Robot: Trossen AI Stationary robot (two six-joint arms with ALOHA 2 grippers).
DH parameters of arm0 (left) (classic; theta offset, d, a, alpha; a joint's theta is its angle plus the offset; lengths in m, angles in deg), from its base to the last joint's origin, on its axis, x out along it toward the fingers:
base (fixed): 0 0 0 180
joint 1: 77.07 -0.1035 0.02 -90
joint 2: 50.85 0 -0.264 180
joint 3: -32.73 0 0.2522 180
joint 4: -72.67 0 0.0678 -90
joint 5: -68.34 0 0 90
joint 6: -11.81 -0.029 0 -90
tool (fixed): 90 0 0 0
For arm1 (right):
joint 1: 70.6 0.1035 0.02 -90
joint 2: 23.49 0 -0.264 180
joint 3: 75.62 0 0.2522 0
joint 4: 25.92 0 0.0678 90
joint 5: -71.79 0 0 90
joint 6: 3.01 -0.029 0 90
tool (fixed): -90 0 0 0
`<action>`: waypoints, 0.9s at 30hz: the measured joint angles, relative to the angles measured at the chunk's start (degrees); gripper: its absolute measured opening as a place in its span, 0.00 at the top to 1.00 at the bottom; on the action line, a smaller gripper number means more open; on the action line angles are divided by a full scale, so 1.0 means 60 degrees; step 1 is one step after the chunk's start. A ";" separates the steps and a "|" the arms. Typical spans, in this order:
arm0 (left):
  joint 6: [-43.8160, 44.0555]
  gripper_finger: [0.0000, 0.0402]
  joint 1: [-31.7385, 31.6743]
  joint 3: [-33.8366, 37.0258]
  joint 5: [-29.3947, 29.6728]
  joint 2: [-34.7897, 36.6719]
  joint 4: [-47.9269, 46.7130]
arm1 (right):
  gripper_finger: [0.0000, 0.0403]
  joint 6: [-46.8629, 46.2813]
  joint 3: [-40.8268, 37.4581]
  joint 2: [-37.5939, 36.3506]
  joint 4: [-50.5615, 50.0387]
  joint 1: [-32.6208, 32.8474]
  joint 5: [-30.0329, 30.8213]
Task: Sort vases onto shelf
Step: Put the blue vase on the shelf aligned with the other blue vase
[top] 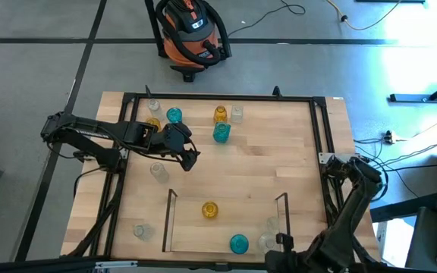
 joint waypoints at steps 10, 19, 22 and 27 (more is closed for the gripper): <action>0.0004 0.28 -0.0001 0.0001 0.0002 0.0000 0.0004 | 1.00 0.3327 0.2247 -0.0663 -0.0181 -0.2178 0.1911; 0.0007 0.28 0.0000 -0.0002 0.0002 0.0002 0.0007 | 1.00 0.7135 0.2396 -0.1356 -0.1319 -0.5303 0.1562; 0.0007 0.28 0.0001 -0.0001 0.0002 0.0004 0.0007 | 1.00 0.7884 0.2392 -0.1477 -0.1677 -0.6204 0.1300; 0.0007 0.28 0.0000 -0.0002 0.0002 0.0002 0.0009 | 1.00 0.9311 0.2377 -0.1754 -0.1555 -0.7402 0.0248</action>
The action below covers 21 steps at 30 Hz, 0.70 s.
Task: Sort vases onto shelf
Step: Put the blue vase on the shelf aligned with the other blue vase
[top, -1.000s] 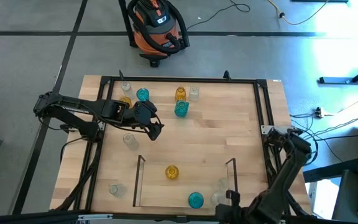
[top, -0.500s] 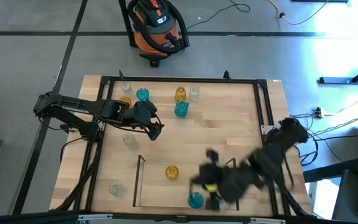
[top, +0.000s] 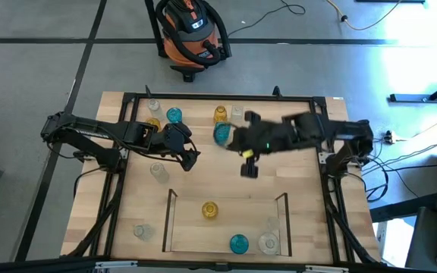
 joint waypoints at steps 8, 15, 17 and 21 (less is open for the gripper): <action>0.0000 0.28 -0.0001 0.0000 0.0004 -0.0001 0.0067 | 1.00 0.0950 -0.2561 -0.1194 0.2822 -0.1303 -0.2827; 0.0000 0.28 0.0002 0.0000 0.0004 0.0002 0.0096 | 1.00 -0.0085 -0.8109 -0.3460 0.9339 -0.2105 -0.4309; 0.0004 0.28 -0.0002 0.0000 0.0004 0.0002 0.0097 | 1.00 -0.0925 -0.9601 -0.3937 1.1773 -0.2281 -0.4339; 0.0002 0.28 0.0001 0.0000 0.0007 0.0002 0.0091 | 1.00 -0.2529 -1.1590 -0.4064 1.5865 -0.2555 -0.4616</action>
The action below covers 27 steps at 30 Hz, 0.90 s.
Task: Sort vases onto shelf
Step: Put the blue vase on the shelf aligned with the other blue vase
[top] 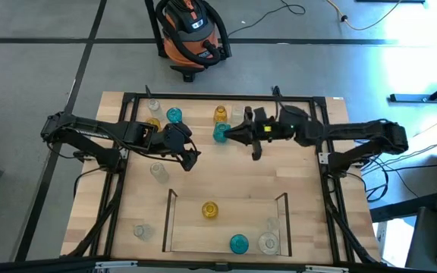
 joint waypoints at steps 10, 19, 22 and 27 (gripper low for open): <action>0.0002 0.28 0.0001 0.0000 -0.0002 0.0000 0.0007 | 1.00 0.1991 -0.0096 0.0169 0.1501 -0.0020 -0.0139; 0.0002 0.28 0.0000 0.0000 -0.0004 0.0000 0.0005 | 1.00 0.1774 0.0167 0.0167 -0.0090 -0.0820 0.0416; 0.0002 0.28 -0.0003 0.0000 -0.0004 0.0000 0.0009 | 1.00 0.1439 0.0167 0.0168 -0.0547 -0.1064 0.0086; 0.0002 0.28 -0.0002 0.0000 -0.0004 0.0000 0.0008 | 0.98 0.1676 0.0171 0.0172 -0.0829 -0.1076 -0.0031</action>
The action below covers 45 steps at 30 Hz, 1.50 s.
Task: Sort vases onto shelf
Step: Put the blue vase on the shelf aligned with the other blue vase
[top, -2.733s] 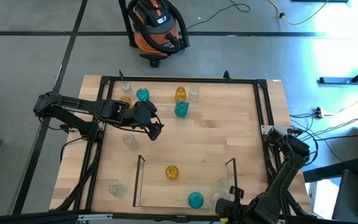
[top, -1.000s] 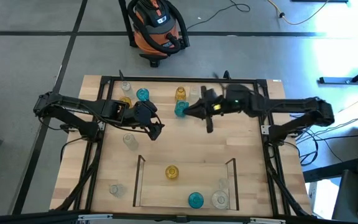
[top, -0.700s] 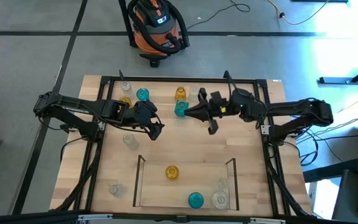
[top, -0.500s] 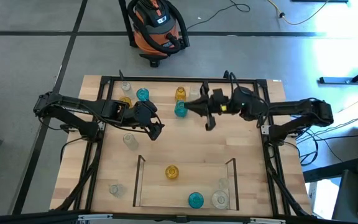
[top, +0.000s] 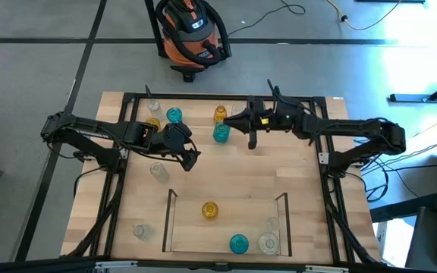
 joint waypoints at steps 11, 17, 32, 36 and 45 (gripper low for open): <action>0.0000 0.28 -0.0001 0.0001 0.0000 0.0000 0.0001 | 0.58 0.0353 0.0004 0.0000 -0.0777 0.0007 0.0412; 0.0000 0.28 0.0003 0.0000 0.0000 0.0000 0.0001 | 0.50 0.1319 0.0369 0.0135 -0.2073 0.0009 0.1295; 0.0000 0.28 0.0000 0.0000 0.0018 0.0000 0.0048 | 0.53 0.2835 0.3770 0.3047 -0.7872 0.0000 0.1895; 0.0000 0.28 0.0000 0.0000 0.0011 0.0000 0.0063 | 0.58 0.2998 0.3759 0.3512 -0.7921 0.0000 0.1987; 0.0000 0.28 -0.0001 0.0000 0.0018 0.0000 0.0110 | 0.67 0.3049 0.3759 0.4203 -0.7805 -0.0058 0.2997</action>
